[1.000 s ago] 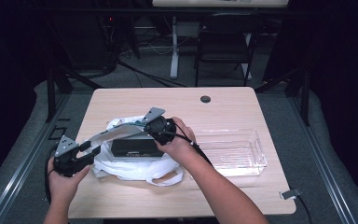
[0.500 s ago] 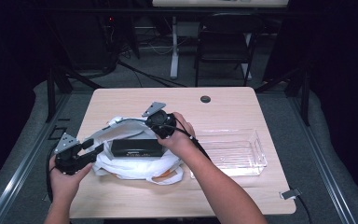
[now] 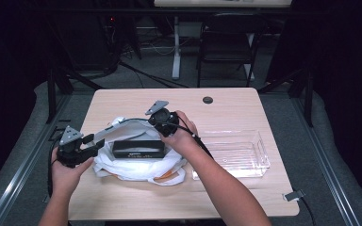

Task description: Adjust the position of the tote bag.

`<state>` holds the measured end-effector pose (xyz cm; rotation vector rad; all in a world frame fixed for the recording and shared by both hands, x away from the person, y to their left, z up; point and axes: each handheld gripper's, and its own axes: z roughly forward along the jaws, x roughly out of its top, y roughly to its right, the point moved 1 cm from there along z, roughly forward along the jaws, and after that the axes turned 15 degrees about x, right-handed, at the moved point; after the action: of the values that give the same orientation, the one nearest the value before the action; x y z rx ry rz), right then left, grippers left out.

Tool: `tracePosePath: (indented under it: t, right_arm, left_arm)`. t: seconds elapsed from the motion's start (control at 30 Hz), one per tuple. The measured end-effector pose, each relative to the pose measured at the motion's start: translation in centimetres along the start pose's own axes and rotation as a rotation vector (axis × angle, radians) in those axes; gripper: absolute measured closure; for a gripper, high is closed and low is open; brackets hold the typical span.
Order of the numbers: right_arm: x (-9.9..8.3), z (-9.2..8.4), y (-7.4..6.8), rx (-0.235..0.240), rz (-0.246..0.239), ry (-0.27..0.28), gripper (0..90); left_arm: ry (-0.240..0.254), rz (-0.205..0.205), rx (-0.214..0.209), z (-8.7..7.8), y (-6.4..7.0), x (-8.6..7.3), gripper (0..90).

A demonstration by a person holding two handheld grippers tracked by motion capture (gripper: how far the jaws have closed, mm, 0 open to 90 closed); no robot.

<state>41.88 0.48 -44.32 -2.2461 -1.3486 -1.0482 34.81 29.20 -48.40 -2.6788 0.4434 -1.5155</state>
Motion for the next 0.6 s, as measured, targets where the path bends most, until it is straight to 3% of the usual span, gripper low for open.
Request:
tracePosePath:
  t: [0.1, 0.23, 0.4, 0.6]
  right_arm:
    - [0.0, 0.0, 0.1, -0.003, 0.001, -0.004, 89.8]
    - [0.0, 0.0, 0.2, -0.003, 0.009, 0.001, 89.9]
    - [0.0, 0.0, 0.3, -0.001, 0.009, 0.002, 89.9]
    - [0.1, -0.2, 0.4, -0.003, 0.004, -0.005, 89.8]
  left_arm:
    - [-0.005, 0.01, 0.01, 0.6, -0.3, 0.4, 50.6]
    - [-0.006, 0.054, 0.024, 1.2, -0.6, 1.1, 51.8]
    - [-0.025, 0.112, 0.032, 2.2, -0.5, 2.0, 52.0]
    - [-0.032, 0.144, 0.021, 2.8, 0.0, 2.5, 52.3]
